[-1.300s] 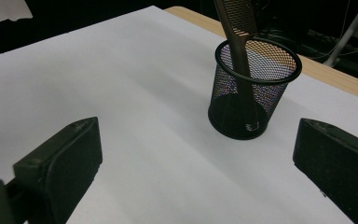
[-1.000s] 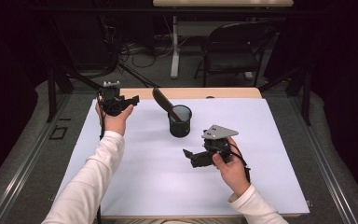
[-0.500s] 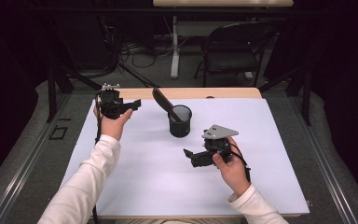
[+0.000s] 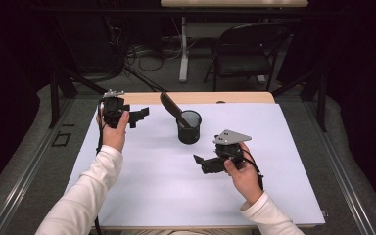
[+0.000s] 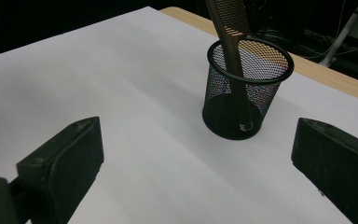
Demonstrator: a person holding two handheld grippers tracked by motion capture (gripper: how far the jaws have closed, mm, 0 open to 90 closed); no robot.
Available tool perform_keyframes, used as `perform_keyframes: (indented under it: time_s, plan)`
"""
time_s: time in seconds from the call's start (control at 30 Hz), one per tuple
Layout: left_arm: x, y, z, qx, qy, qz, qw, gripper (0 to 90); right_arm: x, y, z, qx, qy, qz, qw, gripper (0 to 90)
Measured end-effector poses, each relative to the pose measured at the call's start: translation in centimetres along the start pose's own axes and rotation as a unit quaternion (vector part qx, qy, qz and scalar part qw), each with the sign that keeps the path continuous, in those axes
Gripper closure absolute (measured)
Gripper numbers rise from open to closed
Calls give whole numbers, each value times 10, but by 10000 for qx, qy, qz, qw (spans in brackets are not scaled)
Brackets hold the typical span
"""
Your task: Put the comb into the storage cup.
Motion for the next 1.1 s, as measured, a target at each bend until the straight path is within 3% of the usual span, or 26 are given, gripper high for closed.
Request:
perform_keyframes:
  time_s: [0.27, 0.5, 0.7, 1.1]
  plan:
    - [-3, 11, 4, -284, -314, 11, 9991, 161, -1, 0, 2, 16, -11, -4, 10000, 22]
    - [-7, 24, 11, -687, -734, 105, 9949, 161, 0, 1, 3, -4, -28, 33, 10000, 24]
    - [-9, 35, 20, -983, -1087, 232, 9889, 160, 0, 1, 1, -1, -12, 37, 10000, 24]
    - [-17, 49, 38, -1451, -1503, 226, 9777, 160, 1, 2, 2, -11, 6, 67, 10000, 26]
Point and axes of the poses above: each handheld gripper's, and its own axes: y roughly backward along the jaws, x roughly out of its top, z roughly to its right, the point moved 7 cm from there along -y, roughly forward along the jaws, and after that the axes turned 11 degrees about x, right-handed, at the moved point
